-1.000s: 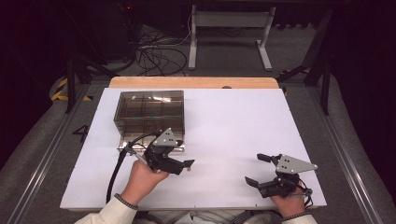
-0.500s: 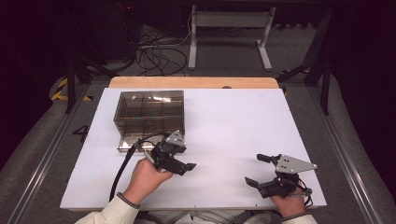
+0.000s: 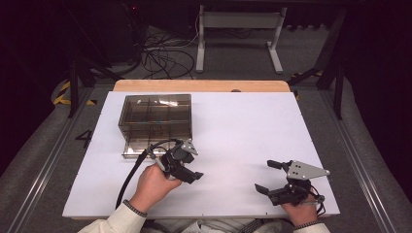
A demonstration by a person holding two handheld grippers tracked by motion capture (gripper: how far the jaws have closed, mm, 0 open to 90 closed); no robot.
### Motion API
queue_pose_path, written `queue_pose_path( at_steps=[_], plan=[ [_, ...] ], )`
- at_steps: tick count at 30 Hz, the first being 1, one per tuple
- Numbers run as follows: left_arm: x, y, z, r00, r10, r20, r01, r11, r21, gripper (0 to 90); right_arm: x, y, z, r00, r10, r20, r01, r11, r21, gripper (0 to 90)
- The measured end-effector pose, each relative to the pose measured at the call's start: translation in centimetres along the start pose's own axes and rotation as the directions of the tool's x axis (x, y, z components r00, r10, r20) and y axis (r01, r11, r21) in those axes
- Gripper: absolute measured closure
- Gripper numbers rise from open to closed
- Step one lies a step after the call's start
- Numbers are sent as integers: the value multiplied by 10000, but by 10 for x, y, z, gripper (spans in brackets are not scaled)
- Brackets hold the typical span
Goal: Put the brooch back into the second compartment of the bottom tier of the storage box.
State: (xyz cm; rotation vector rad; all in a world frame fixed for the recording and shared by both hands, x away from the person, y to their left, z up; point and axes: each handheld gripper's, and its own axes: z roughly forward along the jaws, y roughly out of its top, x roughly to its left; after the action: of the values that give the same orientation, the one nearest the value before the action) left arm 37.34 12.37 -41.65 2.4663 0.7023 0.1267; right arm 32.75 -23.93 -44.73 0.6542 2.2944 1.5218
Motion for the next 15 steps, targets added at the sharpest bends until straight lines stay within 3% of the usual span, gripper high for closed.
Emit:
queue_pose_path(
  at_steps=[6, 15],
  plan=[
    [1, 0, 4, 9997, -190, 130, 187, 9996, 225, 351, -1, 0, 0, 10000, 74, 9, -74, 10000, 18, 75],
    [-3, 0, 15, 9999, 102, 75, -105, 9987, 495, 413, 0, 0, 0, 10000, 71, -16, -71, 10000, 6, 75]
  ],
)
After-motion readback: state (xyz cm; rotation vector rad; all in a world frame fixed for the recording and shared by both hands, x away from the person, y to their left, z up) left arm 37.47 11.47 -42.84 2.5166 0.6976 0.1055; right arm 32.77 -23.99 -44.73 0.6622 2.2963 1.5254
